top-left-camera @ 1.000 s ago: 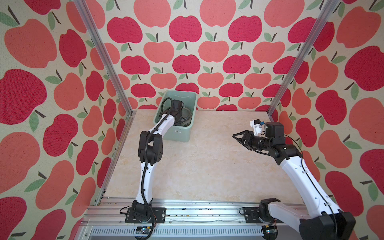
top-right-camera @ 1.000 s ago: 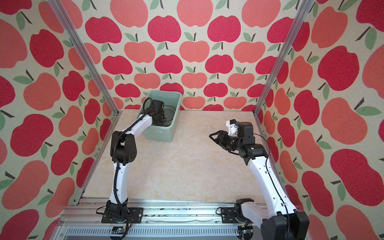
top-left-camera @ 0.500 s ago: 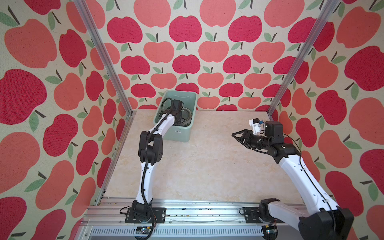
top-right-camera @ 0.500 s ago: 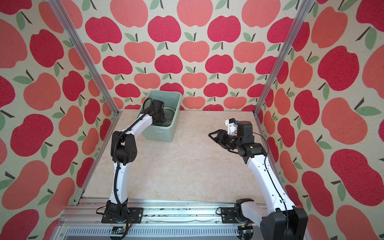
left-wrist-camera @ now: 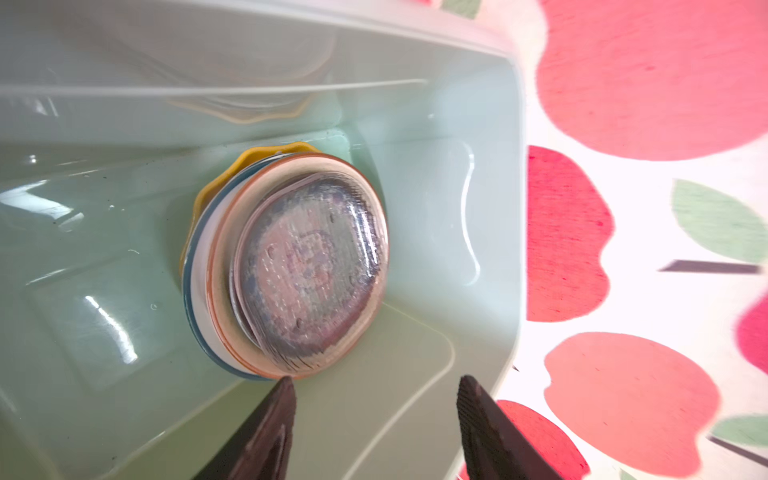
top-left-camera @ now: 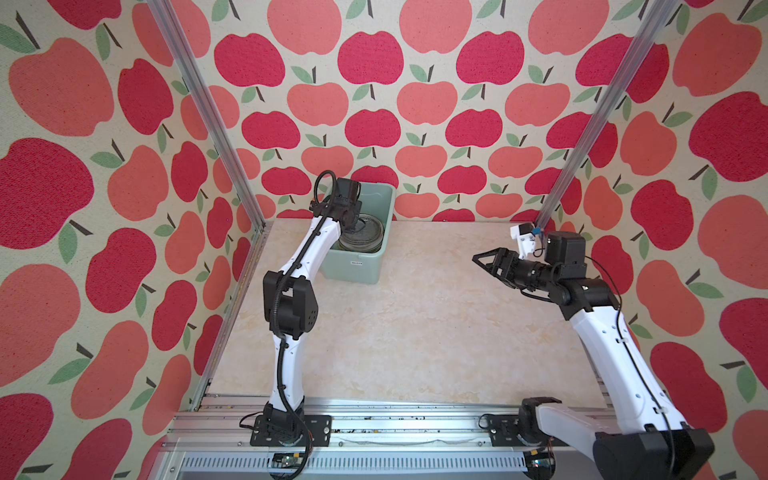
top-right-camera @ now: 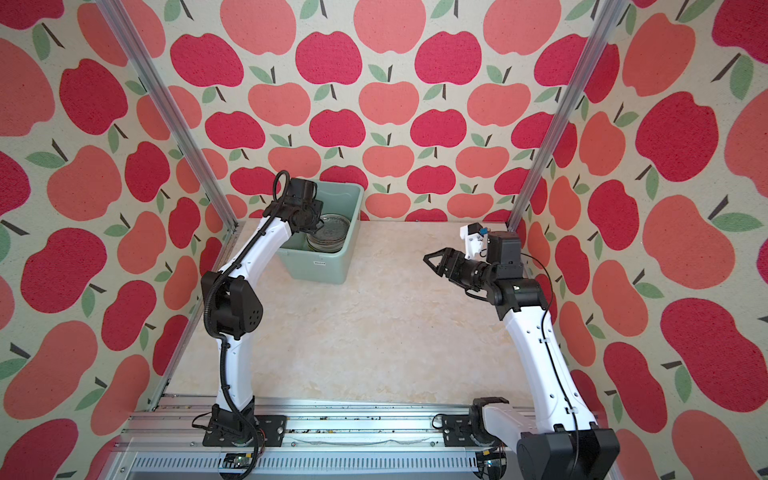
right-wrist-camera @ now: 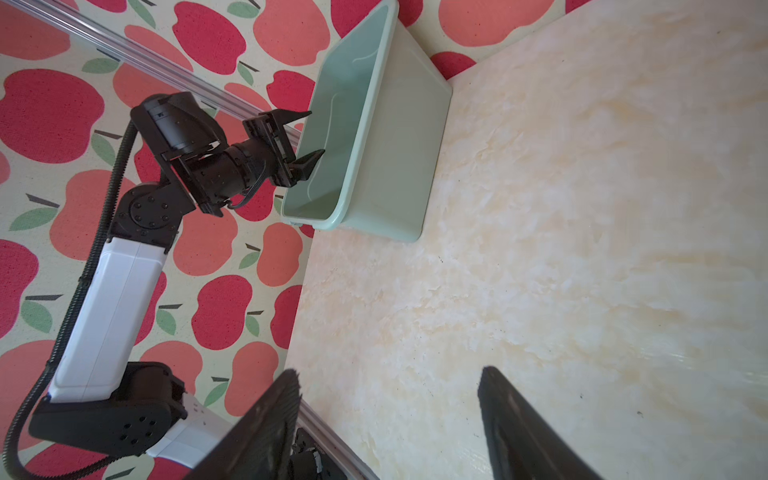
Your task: Place the plates into the plastic bin on the countertop
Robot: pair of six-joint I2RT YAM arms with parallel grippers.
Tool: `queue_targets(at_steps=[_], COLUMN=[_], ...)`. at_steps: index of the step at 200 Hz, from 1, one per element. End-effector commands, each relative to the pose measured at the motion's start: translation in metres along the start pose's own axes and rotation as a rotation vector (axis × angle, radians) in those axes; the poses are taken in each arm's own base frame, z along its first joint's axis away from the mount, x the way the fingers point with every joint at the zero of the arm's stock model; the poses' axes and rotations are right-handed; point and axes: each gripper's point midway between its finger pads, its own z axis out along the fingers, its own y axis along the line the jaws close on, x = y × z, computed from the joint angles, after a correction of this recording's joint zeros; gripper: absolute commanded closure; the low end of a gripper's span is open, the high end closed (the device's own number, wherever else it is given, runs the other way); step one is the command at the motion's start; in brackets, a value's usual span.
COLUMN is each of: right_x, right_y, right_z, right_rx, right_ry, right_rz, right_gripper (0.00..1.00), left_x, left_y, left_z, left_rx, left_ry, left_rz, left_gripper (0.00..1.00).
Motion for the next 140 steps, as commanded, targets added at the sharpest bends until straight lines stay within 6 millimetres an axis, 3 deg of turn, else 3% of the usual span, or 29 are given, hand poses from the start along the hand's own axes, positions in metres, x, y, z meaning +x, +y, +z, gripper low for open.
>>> queue_targets(at_steps=[1,29,52,74,97,115,140], right_x=[-0.007,-0.021,-0.031,-0.041,-0.048,-0.047,-0.038], right_y=[-0.002,0.000,0.000,-0.003,-0.012,-0.023,-0.061], right_z=[-0.014,-0.024,-0.034,-0.047,-0.061,-0.066,-0.066], right_rx=[0.049,0.056,0.079,0.138,0.218,0.287,0.444], right_ry=[-0.022,-0.078,-0.145,-0.256,-0.367,-0.406,-0.432], right_rz=[-0.057,-0.058,-0.092,-0.184,-0.301,-0.427,-0.542], right_gripper=[0.28,0.28,0.29,0.29,0.29,0.27,0.23], left_x=[-0.012,-0.021,-0.033,-0.043,-0.056,-0.077,-0.112], left_y=[-0.032,-0.065,-0.091,-0.091,-0.052,-0.002,0.077], left_z=[-0.054,-0.115,-0.184,-0.249,-0.292,-0.304,-0.306], left_rx=[0.081,0.207,0.356,0.456,0.418,0.292,0.149], left_ry=[-0.034,-0.066,-0.134,-0.245,-0.348,-0.419,-0.490], left_rz=[0.098,0.277,0.511,0.800,1.064,1.166,1.141], left_gripper=[0.35,0.34,0.34,0.28,0.18,0.08,0.00])
